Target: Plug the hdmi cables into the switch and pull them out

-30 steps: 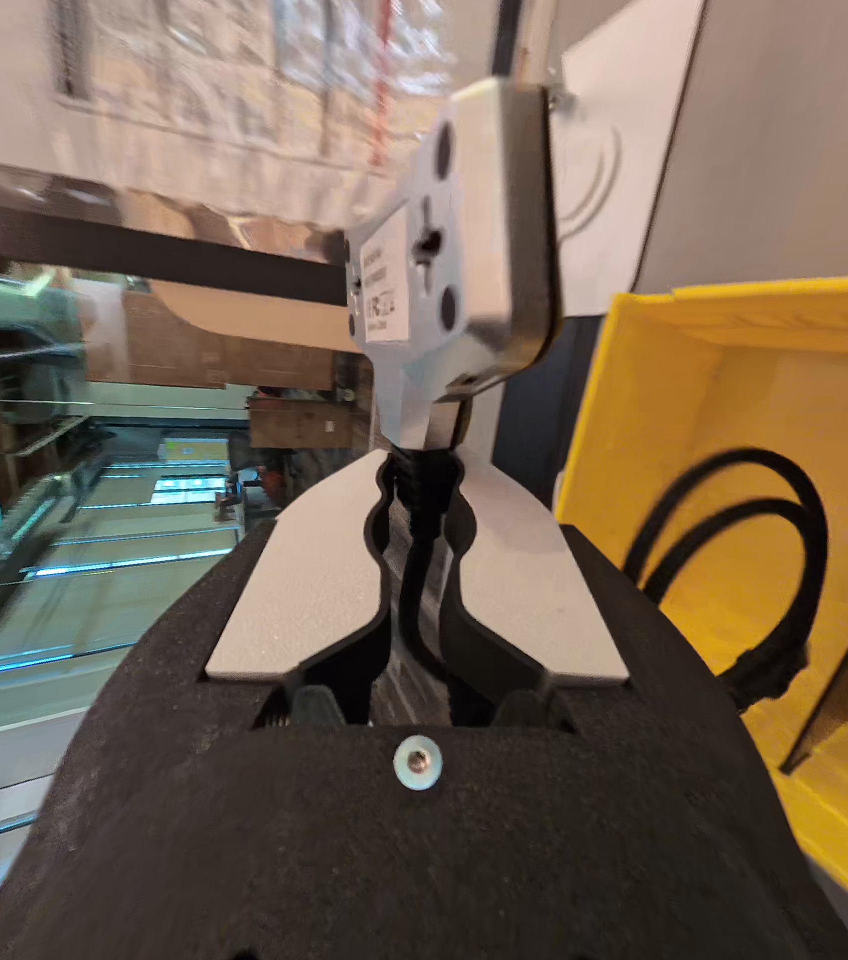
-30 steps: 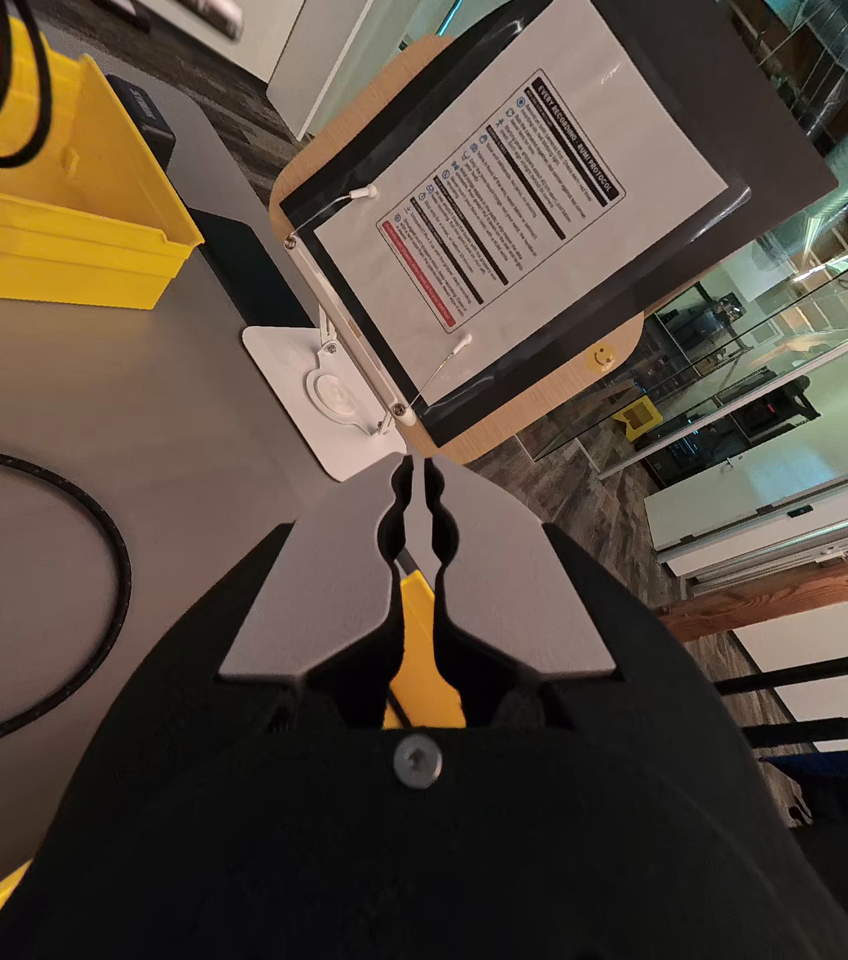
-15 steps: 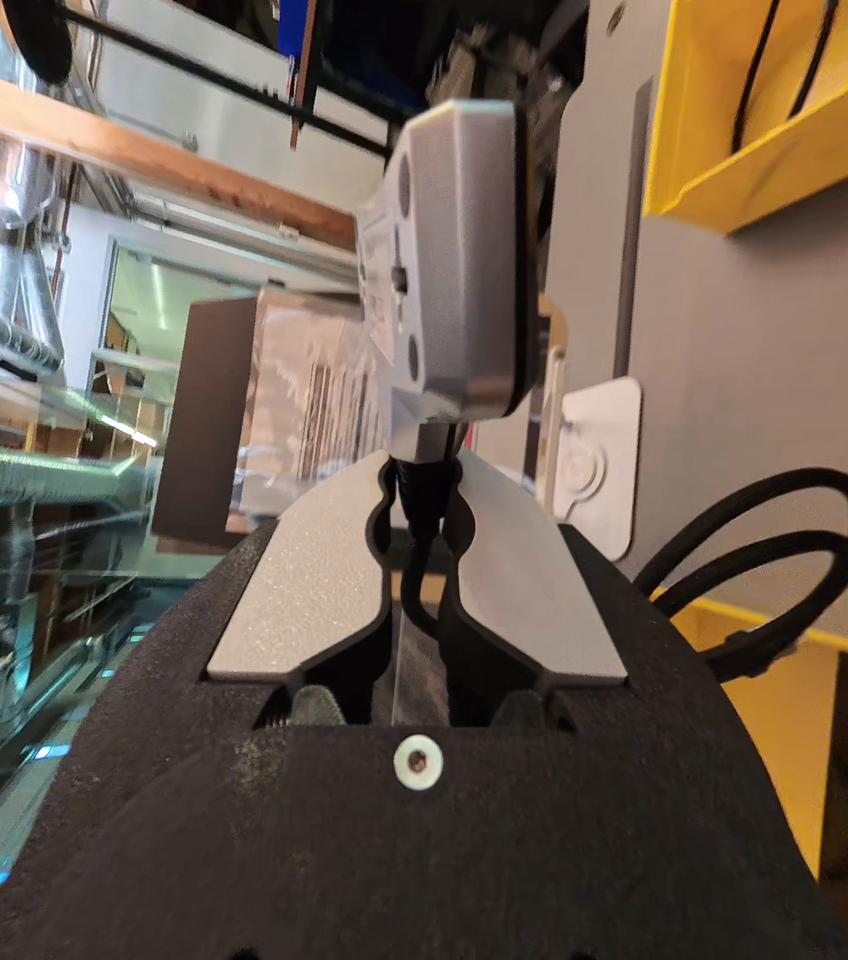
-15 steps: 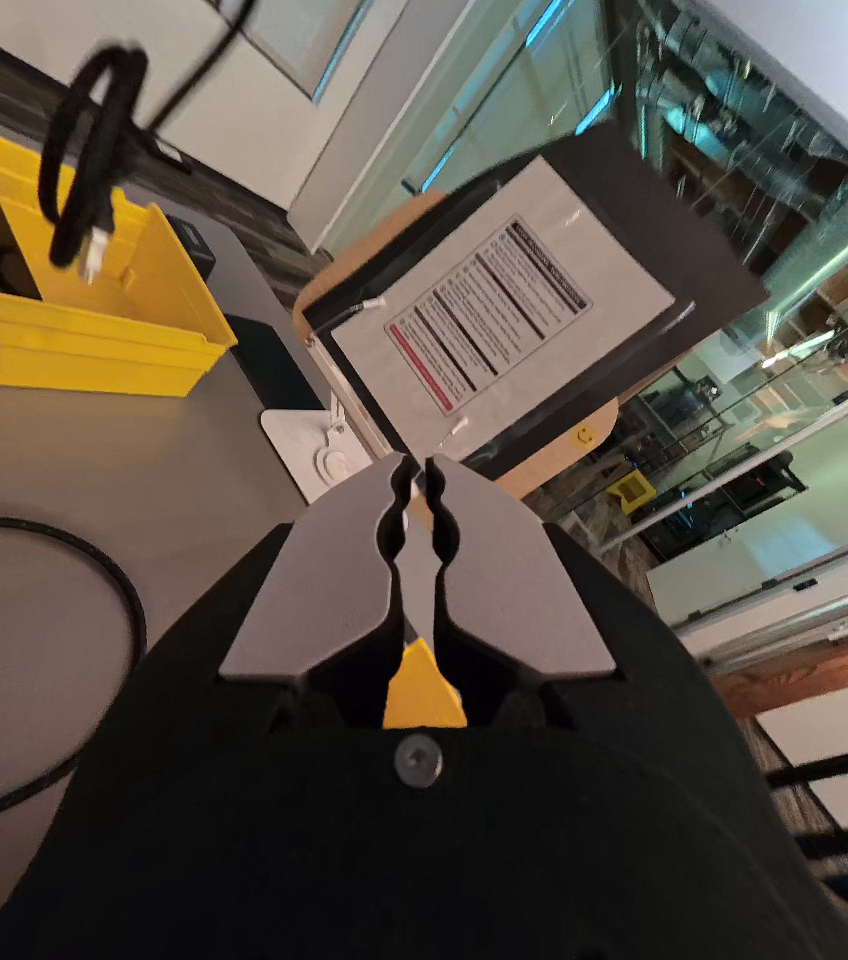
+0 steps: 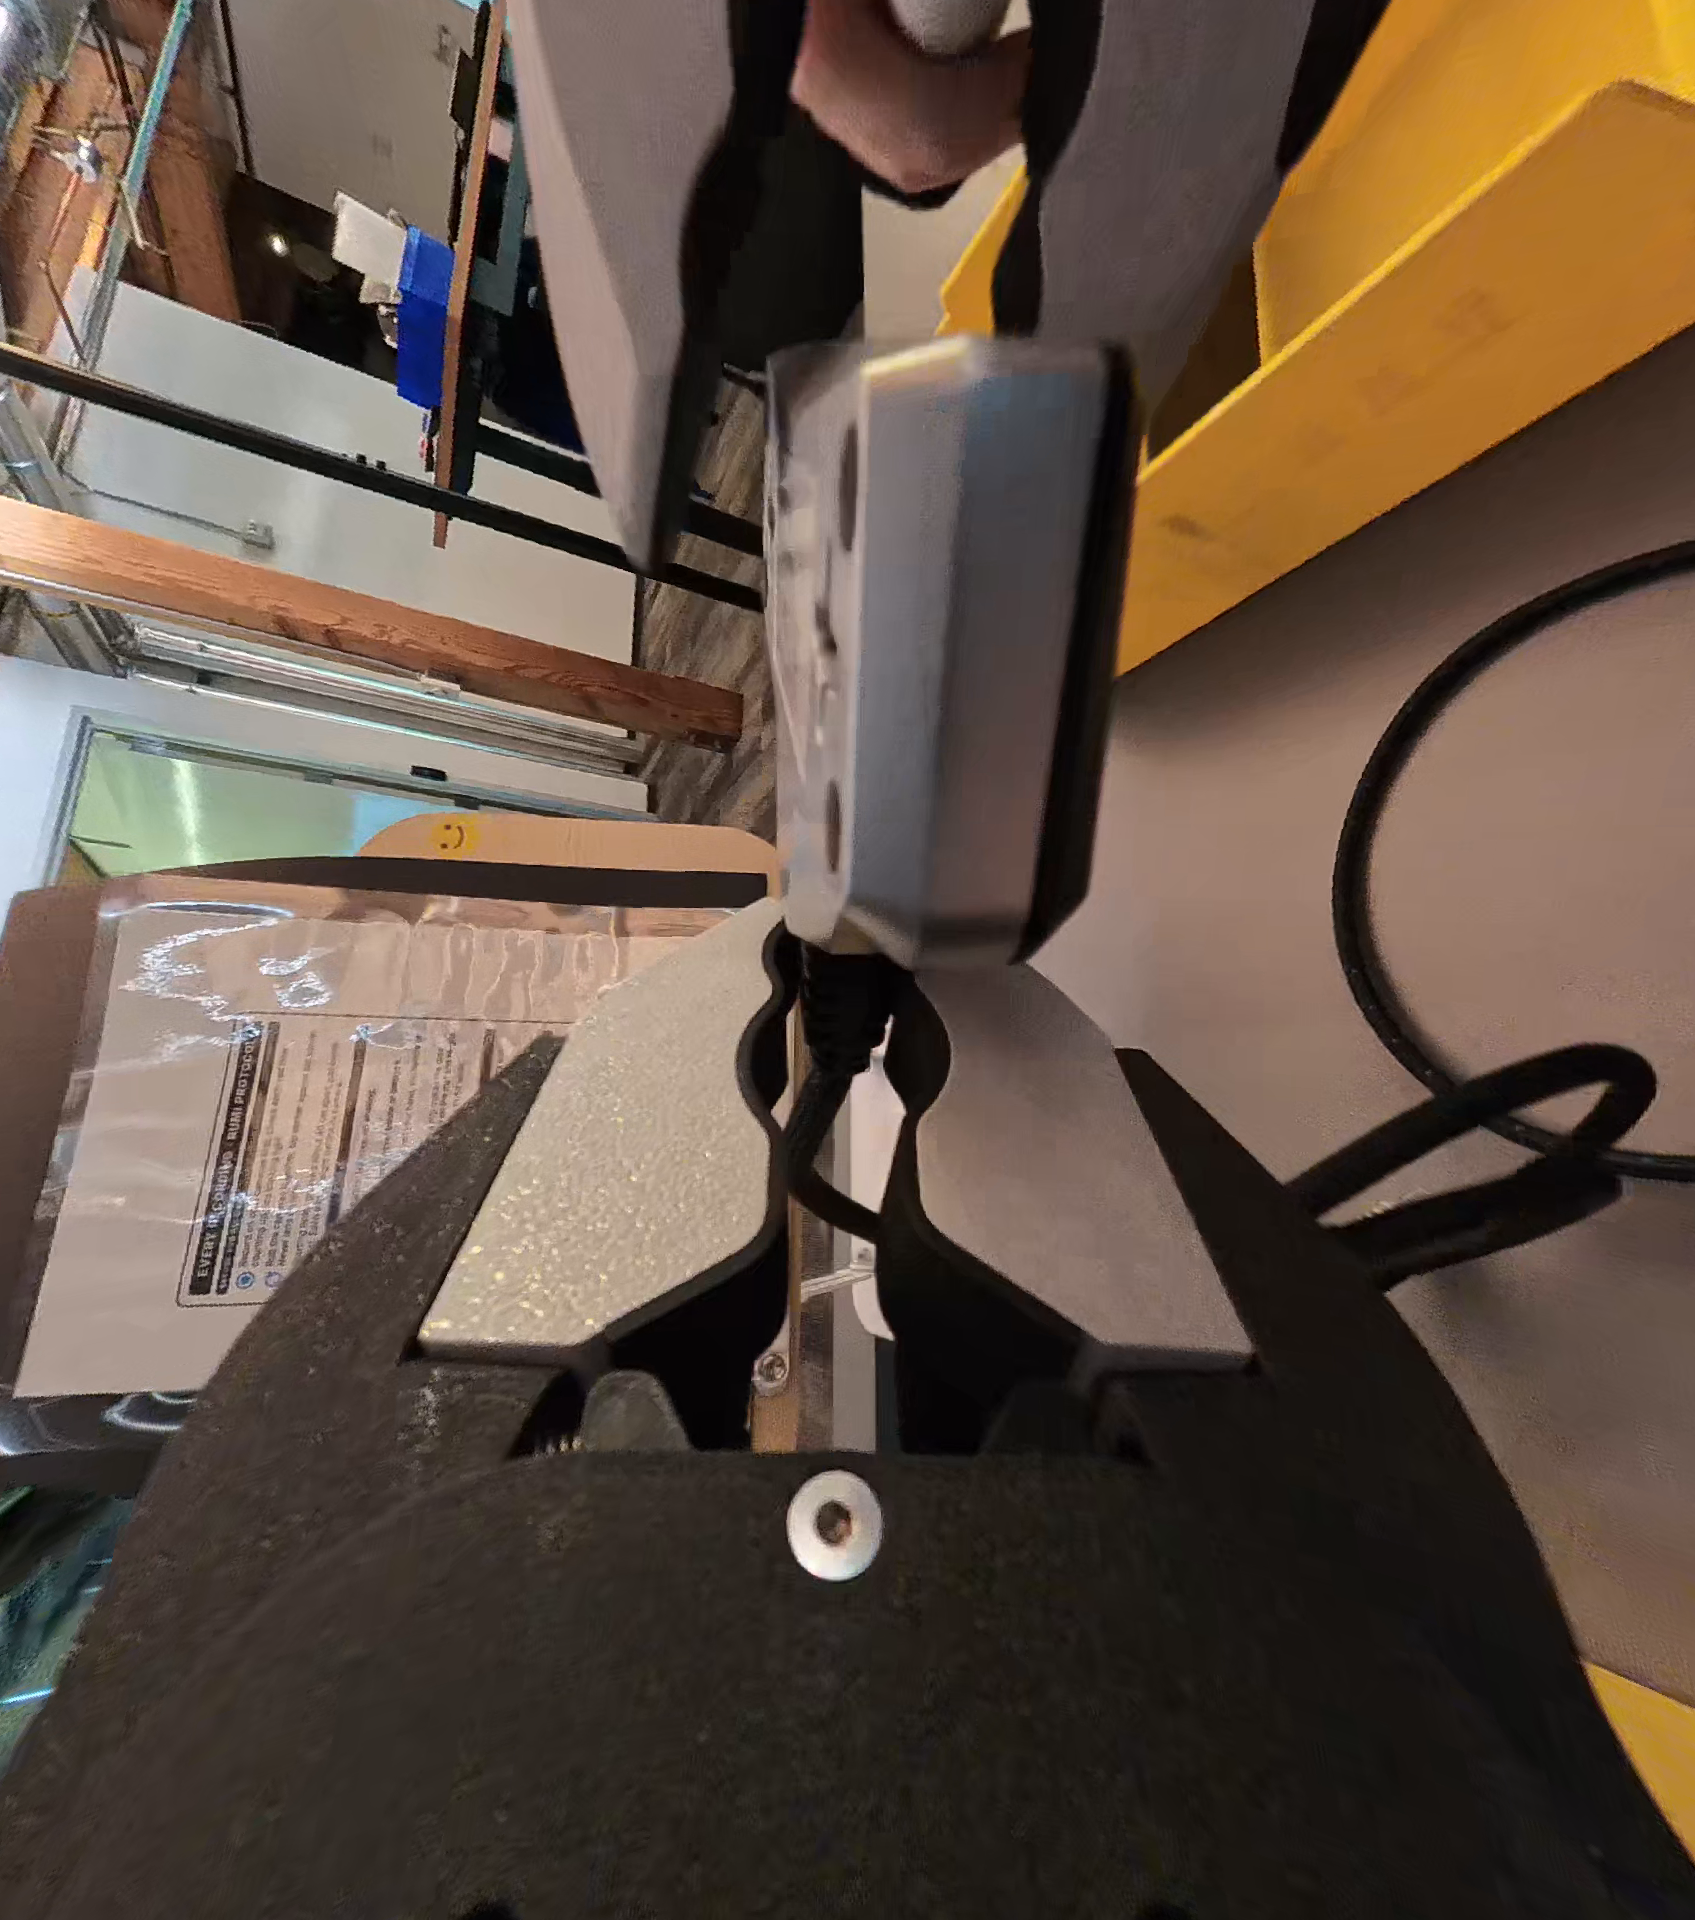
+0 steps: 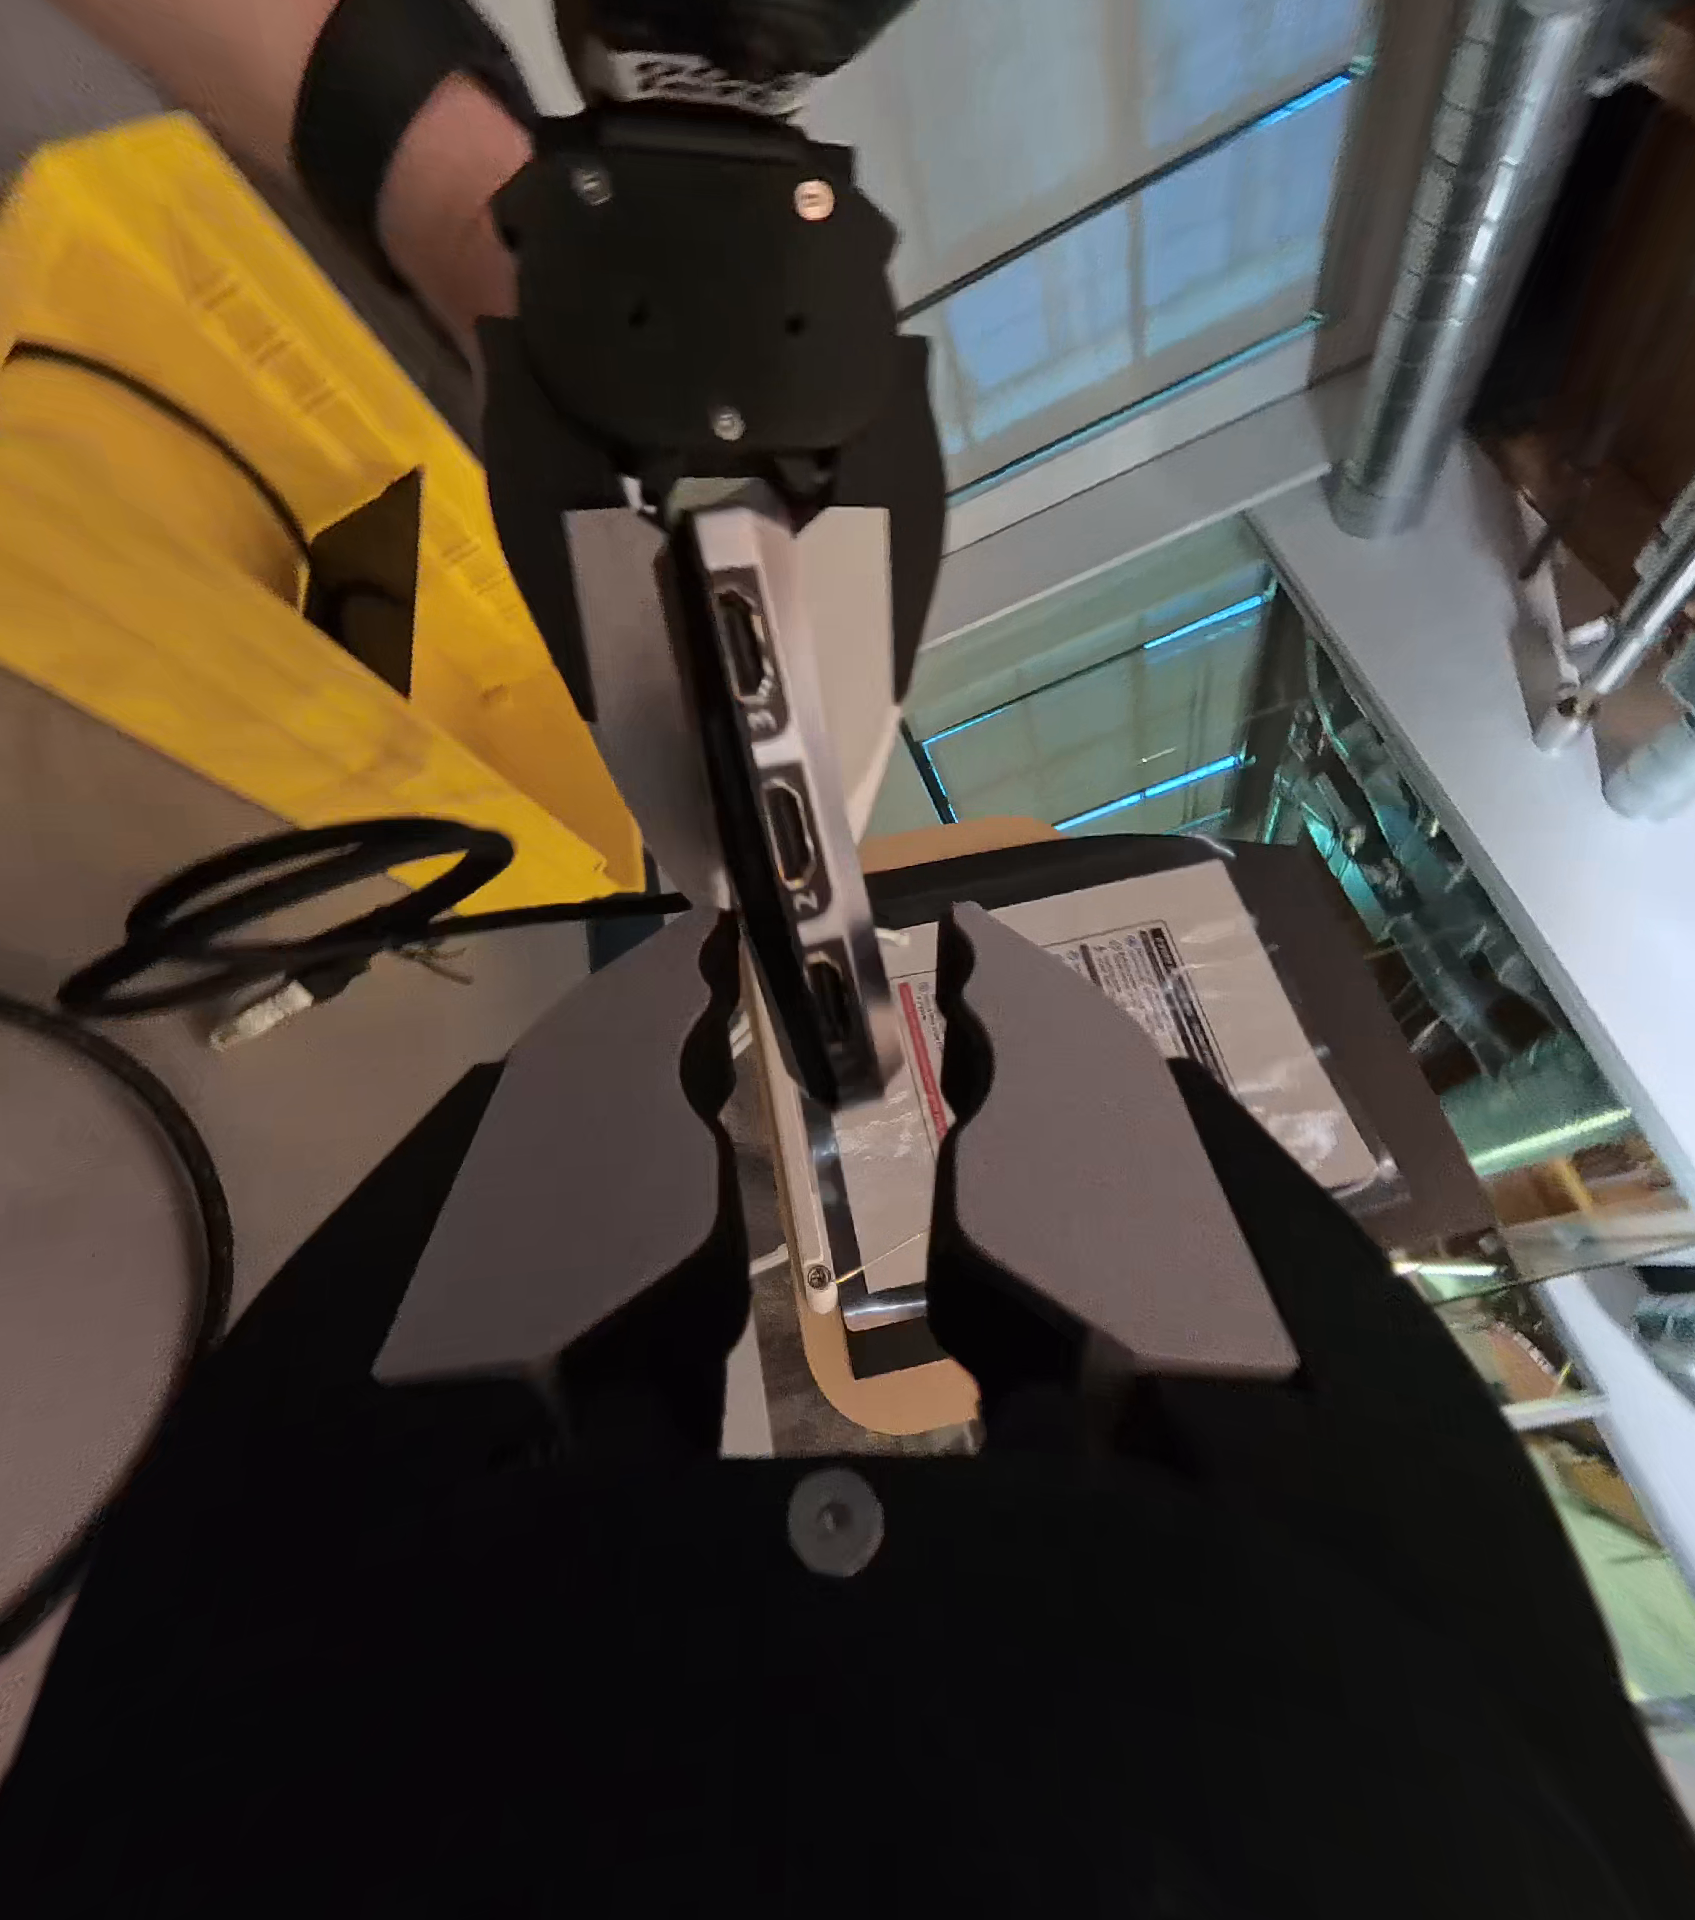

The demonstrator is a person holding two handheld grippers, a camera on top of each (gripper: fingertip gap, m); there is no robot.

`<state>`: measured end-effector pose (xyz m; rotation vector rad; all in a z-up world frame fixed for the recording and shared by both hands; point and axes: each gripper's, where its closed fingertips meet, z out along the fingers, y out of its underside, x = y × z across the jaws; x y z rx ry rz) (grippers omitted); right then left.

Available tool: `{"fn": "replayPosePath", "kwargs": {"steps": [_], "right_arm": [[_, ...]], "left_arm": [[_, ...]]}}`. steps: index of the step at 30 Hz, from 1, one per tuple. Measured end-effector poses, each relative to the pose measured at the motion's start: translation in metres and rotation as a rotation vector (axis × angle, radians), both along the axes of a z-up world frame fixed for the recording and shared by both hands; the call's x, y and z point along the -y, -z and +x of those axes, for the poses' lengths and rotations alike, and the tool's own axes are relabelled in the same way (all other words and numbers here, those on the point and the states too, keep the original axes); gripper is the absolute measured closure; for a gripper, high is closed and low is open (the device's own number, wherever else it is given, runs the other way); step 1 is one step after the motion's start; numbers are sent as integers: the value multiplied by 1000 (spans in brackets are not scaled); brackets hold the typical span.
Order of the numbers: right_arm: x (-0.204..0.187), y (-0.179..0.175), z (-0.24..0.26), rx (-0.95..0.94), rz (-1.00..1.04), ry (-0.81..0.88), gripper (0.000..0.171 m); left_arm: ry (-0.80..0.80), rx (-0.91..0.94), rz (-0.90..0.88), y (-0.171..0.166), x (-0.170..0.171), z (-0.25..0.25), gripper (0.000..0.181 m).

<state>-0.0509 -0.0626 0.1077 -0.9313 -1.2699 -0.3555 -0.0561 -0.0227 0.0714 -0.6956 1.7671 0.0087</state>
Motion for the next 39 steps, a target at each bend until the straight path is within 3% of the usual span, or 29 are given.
{"fn": "replayPosePath", "kwargs": {"steps": [4,13,16,21,25,29,35,39], "right_arm": [[-13,32,-7,159,-23,35,148],[-22,49,-8,202,-62,43,148],[-29,64,-7,241,-114,66,148],[-63,101,10,222,-314,207,149],[-82,151,29,361,-464,353,148],[-85,197,44,565,-548,443,145],[-79,236,66,697,-719,561,139],[-69,250,74,680,-863,594,135]], "left_arm": [[-13,-18,23,20,-4,0,165],[-195,110,1,33,-15,-8,164],[-274,113,29,41,-24,-21,150],[-356,166,-133,48,-21,-56,127],[-414,144,-329,71,4,-70,129],[-437,50,-412,112,43,-68,127],[-394,-32,-534,162,84,-62,128],[-353,-46,-748,180,116,-43,131]]}}
